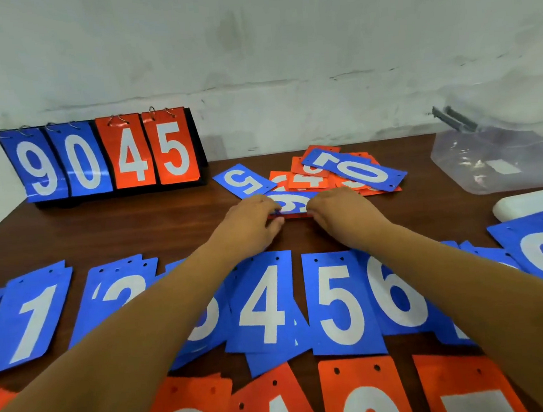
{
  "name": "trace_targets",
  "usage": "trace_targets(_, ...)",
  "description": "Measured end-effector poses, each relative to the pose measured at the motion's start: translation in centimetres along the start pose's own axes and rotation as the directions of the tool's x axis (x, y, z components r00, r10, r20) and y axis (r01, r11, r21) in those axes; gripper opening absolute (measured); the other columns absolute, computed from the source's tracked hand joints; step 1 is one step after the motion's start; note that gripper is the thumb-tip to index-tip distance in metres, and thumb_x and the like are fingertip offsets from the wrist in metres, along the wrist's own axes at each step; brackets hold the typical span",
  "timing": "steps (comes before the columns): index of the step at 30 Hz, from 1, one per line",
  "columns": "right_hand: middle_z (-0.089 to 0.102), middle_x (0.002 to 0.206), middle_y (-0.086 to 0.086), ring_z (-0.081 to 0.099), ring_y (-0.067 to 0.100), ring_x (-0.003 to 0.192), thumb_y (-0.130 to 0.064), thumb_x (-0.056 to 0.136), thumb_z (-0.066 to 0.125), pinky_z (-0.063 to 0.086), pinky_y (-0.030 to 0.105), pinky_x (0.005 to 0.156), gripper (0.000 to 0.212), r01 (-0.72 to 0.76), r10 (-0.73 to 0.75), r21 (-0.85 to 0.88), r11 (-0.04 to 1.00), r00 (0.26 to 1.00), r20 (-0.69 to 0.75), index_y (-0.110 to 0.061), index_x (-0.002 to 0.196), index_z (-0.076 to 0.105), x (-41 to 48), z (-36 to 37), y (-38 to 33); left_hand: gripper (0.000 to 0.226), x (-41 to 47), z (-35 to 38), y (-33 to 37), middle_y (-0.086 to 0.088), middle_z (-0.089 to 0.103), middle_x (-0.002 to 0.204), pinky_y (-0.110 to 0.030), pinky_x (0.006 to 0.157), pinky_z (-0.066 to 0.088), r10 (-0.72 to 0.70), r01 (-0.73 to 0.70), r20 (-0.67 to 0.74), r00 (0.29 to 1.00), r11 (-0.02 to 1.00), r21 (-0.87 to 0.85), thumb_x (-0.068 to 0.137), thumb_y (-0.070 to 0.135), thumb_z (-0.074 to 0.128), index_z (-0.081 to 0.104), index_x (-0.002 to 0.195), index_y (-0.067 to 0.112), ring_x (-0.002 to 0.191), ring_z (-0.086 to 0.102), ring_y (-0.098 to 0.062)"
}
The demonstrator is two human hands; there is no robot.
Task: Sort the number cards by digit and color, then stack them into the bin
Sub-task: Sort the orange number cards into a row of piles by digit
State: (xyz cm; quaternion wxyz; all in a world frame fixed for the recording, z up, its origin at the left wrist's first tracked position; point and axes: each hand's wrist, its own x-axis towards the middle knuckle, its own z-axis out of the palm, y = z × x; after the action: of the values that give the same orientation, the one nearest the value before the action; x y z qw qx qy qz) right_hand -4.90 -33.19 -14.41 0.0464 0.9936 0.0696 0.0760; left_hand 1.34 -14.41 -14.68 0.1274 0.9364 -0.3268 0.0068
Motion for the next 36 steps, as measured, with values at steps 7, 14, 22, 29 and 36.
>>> trace_targets(7,0.068,0.094,0.011,0.065,0.03,0.089,-0.016,0.076,0.081,0.054,0.042,0.078,0.032,-0.026,0.022,0.0,1.0,0.859,-0.511,-0.012,0.105,0.07,-3.1,-1.3,0.4,0.037,-0.9,-3.4,0.8,0.003,0.064,0.111,-0.017,0.06,0.039,-0.276,0.16,-0.164,0.947,0.849,-0.504,0.1,0.048,0.043,0.061,0.113,0.02,0.094,0.059,-0.01)
trace_targets(14,0.066,0.098,-0.022,0.06,-0.008,0.092,-0.026,0.097,0.056,0.049,0.009,0.074,0.018,-0.007,0.432,0.809,0.588,0.848,-0.307,-0.026,0.111,0.069,-3.7,-3.7,-2.1,0.035,-2.9,-5.1,1.0,-0.013,0.074,0.105,-0.036,0.084,0.058,-0.264,0.4,0.353,0.898,0.153,-0.904,0.088,0.035,0.068,0.064,0.112,0.009,0.094,0.073,-0.024)
trace_targets(22,0.065,0.118,0.002,0.061,0.015,0.101,-0.022,0.094,0.059,0.051,0.024,0.081,0.035,-0.246,0.404,0.762,0.599,0.914,-0.023,-0.015,0.127,0.053,3.1,-0.8,-4.2,0.021,-5.6,-4.9,-4.5,-0.007,0.073,0.102,-0.034,0.065,0.061,-0.542,0.349,0.227,0.809,0.133,-0.927,0.088,0.018,0.071,0.065,0.107,0.011,0.087,0.074,-0.02)
trace_targets(29,0.062,0.112,0.015,0.058,0.032,0.103,-0.049,0.088,0.061,0.041,0.035,0.077,0.05,-0.183,0.216,0.38,0.907,0.975,-0.046,-0.006,0.112,0.058,10.0,1.4,-6.1,0.022,-6.4,-4.5,-8.9,-0.004,0.073,0.103,-0.035,0.071,0.062,-0.629,0.326,0.153,0.762,0.169,-0.93,0.087,0.021,0.072,0.064,0.106,0.012,0.09,0.072,-0.019)
trace_targets(36,0.067,0.098,0.013,0.06,0.032,0.093,-0.031,0.096,0.045,0.037,0.04,0.096,0.029,-0.08,0.092,0.094,0.992,0.987,-0.135,-0.008,0.104,0.059,9.8,1.8,-7.2,0.024,-6.9,-4.4,-9.7,-0.003,0.072,0.103,-0.033,0.068,0.061,-0.634,0.294,0.126,0.763,0.168,-0.941,0.088,0.022,0.072,0.063,0.108,0.012,0.091,0.072,-0.019)
